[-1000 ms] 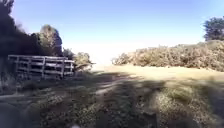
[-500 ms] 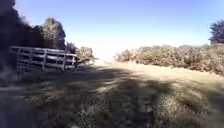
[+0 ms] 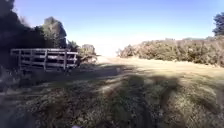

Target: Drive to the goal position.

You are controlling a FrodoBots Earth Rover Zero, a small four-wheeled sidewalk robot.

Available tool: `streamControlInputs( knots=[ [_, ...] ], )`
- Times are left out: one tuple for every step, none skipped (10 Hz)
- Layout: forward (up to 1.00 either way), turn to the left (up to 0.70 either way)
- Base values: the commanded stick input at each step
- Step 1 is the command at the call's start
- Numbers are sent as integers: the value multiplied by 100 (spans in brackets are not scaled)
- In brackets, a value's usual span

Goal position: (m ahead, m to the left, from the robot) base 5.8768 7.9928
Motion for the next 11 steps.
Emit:
streamControlInputs(
  knots=[
    [45, 0],
    [45, 0],
    [45, 0],
    [45, 0],
    [45, 0],
    [45, 0],
    [45, 0],
    [45, 0],
    [45, 0],
    [45, 0],
    [45, 0]
  ],
)
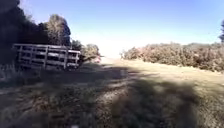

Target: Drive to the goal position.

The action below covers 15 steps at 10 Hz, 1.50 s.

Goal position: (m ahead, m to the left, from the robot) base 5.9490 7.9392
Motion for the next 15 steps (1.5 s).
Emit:
streamControlInputs(
  knots=[
    [45, 0],
    [45, 0],
    [45, -19],
    [45, -23],
    [45, -26],
    [45, -27],
    [45, -27],
    [45, -27],
    [45, -27],
    [45, -27],
    [45, -27],
    [45, -27],
    [45, -27],
    [45, -27],
    [45, -23]
  ],
)
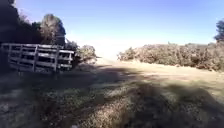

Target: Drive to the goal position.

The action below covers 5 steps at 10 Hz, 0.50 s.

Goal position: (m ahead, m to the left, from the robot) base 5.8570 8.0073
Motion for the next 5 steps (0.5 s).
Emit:
streamControlInputs(
  knots=[
    [45, -18],
    [45, 0],
    [45, 0],
    [45, 0],
    [45, 0]
  ],
)
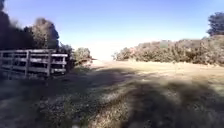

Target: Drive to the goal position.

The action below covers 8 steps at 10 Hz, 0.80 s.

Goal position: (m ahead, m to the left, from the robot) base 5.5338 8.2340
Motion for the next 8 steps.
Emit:
streamControlInputs(
  knots=[
    [45, 0],
    [45, 0],
    [45, 0],
    [45, 0],
    [45, 0],
    [45, 0],
    [45, 0],
    [45, 0]
  ],
)
